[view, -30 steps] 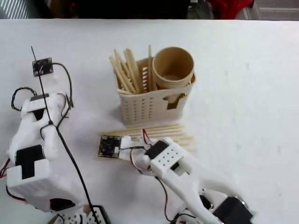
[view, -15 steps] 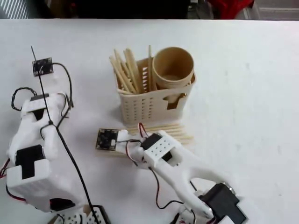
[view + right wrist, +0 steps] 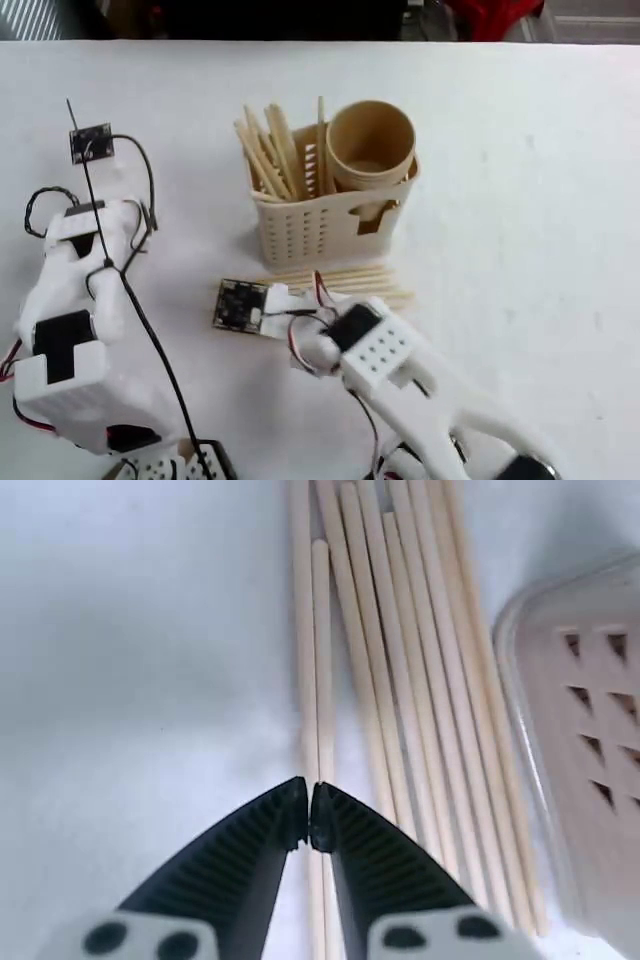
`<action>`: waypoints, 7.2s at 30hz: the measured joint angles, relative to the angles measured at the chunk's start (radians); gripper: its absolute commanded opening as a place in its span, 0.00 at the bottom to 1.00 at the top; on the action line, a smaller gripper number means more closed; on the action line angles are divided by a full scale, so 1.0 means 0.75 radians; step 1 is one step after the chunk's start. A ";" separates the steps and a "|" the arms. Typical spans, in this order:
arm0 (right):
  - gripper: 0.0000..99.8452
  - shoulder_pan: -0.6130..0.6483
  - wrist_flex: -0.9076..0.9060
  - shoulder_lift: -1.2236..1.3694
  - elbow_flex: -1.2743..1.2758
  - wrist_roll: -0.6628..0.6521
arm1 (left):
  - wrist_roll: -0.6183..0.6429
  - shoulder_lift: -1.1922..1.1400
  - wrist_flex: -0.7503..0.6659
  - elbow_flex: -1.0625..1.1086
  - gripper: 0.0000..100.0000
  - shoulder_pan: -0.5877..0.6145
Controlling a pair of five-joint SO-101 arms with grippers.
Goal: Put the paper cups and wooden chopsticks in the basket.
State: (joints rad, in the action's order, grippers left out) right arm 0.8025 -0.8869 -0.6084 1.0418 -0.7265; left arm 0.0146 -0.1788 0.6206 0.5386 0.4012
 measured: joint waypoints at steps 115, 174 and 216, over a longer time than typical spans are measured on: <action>0.15 -0.278 0.397 0.395 -1.504 0.704 | 0.000 0.000 0.000 0.000 0.16 -0.020; 0.02 -0.569 0.278 0.241 0.133 0.172 | 0.000 0.000 0.000 0.000 0.16 -0.020; 0.02 -0.561 -0.845 0.248 -1.105 0.303 | 0.000 0.000 0.000 0.000 0.16 -0.020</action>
State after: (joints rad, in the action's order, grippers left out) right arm 0.3821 -1.5205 -0.4227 0.2133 -0.4994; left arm 0.0146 -0.1788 0.6206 0.5386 0.3859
